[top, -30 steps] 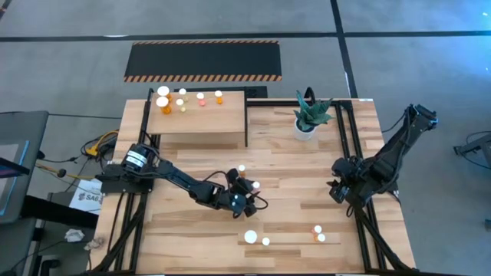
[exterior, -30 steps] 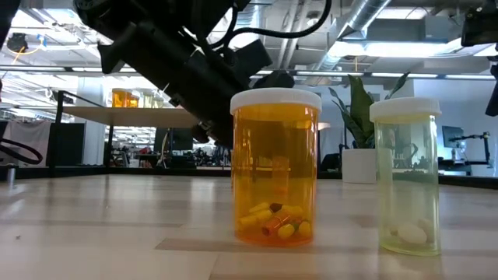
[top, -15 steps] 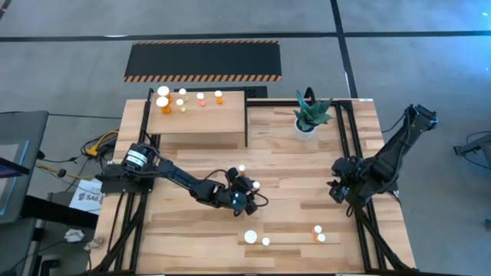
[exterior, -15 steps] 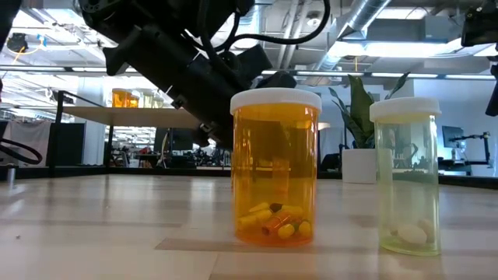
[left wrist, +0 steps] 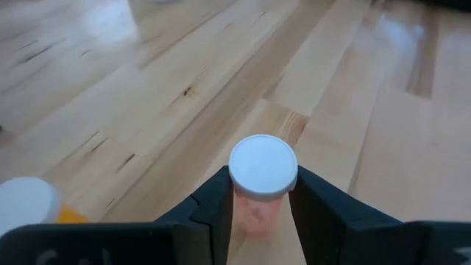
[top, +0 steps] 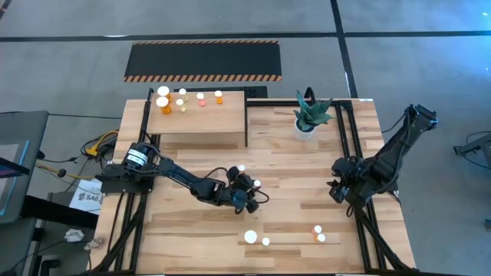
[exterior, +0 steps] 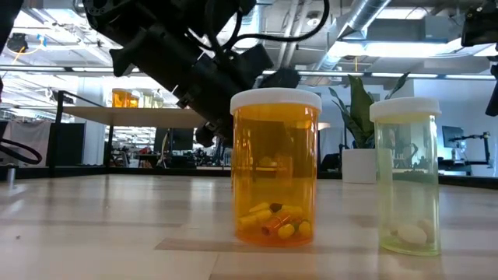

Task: Pick and place medicine bottles onto shelf by color
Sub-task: Put the right pink pill bottle on the shelf aligned with the other pink pill bottle

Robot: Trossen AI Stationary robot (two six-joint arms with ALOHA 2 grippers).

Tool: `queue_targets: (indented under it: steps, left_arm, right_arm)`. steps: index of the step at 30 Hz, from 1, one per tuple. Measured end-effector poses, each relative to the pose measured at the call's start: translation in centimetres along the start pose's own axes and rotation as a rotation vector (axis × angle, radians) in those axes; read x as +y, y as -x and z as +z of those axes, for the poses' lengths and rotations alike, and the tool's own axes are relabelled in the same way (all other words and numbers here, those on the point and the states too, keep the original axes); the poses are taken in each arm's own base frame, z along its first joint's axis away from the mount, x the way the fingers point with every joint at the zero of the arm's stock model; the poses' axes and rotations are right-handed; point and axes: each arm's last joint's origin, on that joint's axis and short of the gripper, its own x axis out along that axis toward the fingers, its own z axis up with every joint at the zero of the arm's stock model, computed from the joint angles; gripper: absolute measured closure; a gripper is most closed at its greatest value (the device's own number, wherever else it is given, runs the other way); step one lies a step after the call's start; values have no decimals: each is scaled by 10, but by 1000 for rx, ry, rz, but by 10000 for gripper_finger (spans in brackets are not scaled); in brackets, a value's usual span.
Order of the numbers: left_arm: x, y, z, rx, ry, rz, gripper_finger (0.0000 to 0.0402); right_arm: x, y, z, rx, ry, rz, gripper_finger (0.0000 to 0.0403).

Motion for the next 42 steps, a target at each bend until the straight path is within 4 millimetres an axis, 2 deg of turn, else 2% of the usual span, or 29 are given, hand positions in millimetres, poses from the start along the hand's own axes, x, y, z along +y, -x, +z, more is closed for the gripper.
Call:
queue_targets:
  steps: [13, 19, 27, 34, 38, 42]
  left_arm:
    - [-8, 2, 15, -112, 105, -99, 306]
    - [-8, 6, 27, -136, 83, -130, 307]
    - [-7, 11, 70, -234, -6, -139, 307]
    - [14, 23, 110, -263, 69, -98, 307]
    - [25, 39, 127, -266, 118, -70, 307]
    - [35, 62, 141, -266, 70, -25, 307]
  right_arm:
    - [-1, 0, 0, 2, 7, -11, 177]
    - [-2, 0, 0, 2, 9, -15, 177]
    - [-1, 0, 0, 3, 8, -12, 177]
    - [0, 0, 0, 4, 3, -2, 177]
    - [1, 0, 0, 5, -1, 6, 177]
    - [2, 0, 0, 4, -8, 20, 177]
